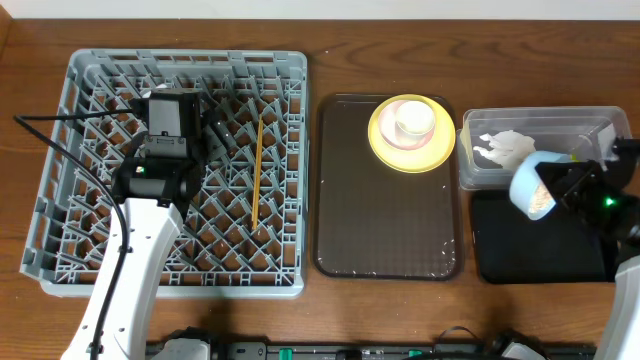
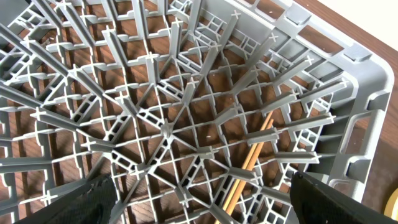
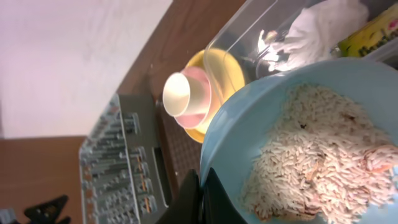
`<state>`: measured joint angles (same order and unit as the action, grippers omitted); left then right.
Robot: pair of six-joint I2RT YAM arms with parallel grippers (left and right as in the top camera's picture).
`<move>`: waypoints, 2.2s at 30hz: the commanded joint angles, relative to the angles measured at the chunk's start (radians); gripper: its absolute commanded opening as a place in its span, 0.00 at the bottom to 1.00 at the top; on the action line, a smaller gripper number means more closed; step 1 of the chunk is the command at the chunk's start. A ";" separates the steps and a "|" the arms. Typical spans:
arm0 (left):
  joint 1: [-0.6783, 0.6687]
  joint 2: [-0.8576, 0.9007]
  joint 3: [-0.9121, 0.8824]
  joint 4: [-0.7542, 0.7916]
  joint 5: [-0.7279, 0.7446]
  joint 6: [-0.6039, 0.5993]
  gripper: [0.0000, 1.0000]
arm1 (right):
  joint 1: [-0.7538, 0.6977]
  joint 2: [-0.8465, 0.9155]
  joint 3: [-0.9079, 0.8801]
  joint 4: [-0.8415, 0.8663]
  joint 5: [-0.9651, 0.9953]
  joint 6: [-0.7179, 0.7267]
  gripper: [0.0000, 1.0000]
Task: Sort waste into correct bins and load items into the dishwasher rack
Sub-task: 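Lift the plate and carry it over the black tray, then tilt the plate with the right gripper to dump rice onto black tray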
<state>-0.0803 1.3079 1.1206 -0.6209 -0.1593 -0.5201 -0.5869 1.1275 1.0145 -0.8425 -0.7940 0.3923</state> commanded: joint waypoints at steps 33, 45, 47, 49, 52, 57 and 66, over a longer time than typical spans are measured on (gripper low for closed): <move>0.003 -0.002 0.009 0.001 -0.002 0.002 0.91 | -0.094 -0.008 -0.428 0.655 -0.105 0.314 0.01; 0.003 -0.002 0.009 0.001 -0.002 0.002 0.91 | -0.129 -0.008 -0.446 0.814 -0.343 0.328 0.01; 0.003 -0.002 0.009 0.001 -0.002 0.002 0.91 | -0.129 -0.008 -0.446 0.772 -0.315 0.325 0.01; 0.003 -0.002 0.009 0.001 -0.002 0.002 0.91 | -0.129 -0.008 -0.446 0.737 -0.301 0.332 0.01; 0.003 -0.002 0.009 0.001 -0.002 0.002 0.91 | -0.133 -0.008 -0.446 0.745 -0.301 0.348 0.01; 0.003 -0.002 0.009 0.001 -0.002 0.002 0.91 | -0.164 -0.008 -0.446 0.764 -0.391 0.423 0.01; 0.003 -0.002 0.009 0.001 -0.002 0.002 0.91 | -0.166 -0.008 -0.446 0.798 -0.411 0.464 0.01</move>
<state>-0.0803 1.3079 1.1206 -0.6209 -0.1596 -0.5201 -0.7422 1.1275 0.5613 -0.0422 -1.1797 0.8387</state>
